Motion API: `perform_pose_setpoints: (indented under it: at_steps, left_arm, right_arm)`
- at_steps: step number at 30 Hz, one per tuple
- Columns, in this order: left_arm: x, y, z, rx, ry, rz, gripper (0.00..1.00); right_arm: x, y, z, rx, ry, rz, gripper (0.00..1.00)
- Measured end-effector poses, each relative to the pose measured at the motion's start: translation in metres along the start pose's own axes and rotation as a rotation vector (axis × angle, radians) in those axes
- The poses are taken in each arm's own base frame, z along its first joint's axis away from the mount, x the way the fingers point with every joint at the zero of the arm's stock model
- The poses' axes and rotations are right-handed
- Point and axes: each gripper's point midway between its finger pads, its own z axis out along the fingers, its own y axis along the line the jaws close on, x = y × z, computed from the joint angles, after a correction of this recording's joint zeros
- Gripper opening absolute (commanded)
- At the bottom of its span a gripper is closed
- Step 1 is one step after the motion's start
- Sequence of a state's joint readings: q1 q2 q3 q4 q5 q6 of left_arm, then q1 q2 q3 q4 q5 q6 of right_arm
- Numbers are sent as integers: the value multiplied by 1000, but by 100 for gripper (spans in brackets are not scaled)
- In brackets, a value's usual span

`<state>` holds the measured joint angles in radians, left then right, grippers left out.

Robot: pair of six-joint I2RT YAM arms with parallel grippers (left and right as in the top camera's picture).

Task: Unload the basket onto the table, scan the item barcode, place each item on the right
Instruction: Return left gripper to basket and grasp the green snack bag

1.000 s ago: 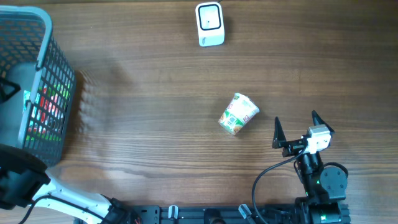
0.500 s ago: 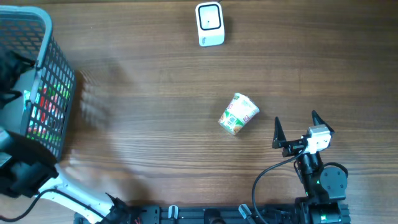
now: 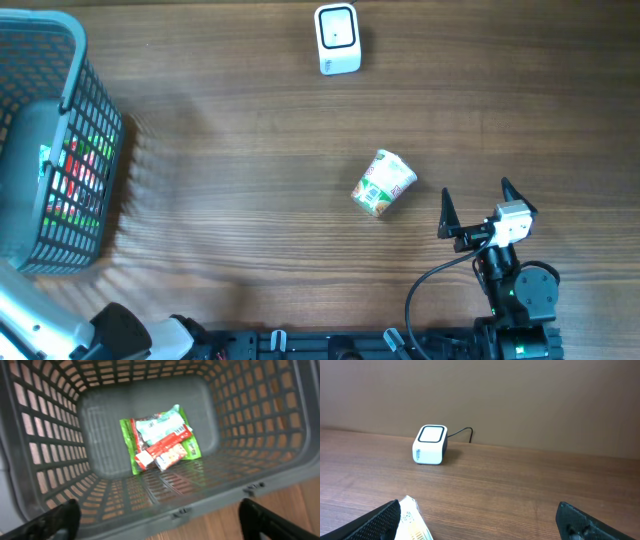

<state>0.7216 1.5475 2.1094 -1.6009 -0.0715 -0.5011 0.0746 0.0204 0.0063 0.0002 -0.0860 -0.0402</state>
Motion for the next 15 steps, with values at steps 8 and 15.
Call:
perform_pose_setpoints:
  at_steps: [8, 15]
  left_arm:
    - [31, 30, 90, -206, 263, -6, 4]
    - [66, 29, 105, -157, 430, 22, 4]
  right_arm:
    - [0, 0, 0, 0, 0, 0, 100]
    - [0, 0, 0, 0, 0, 0, 100]
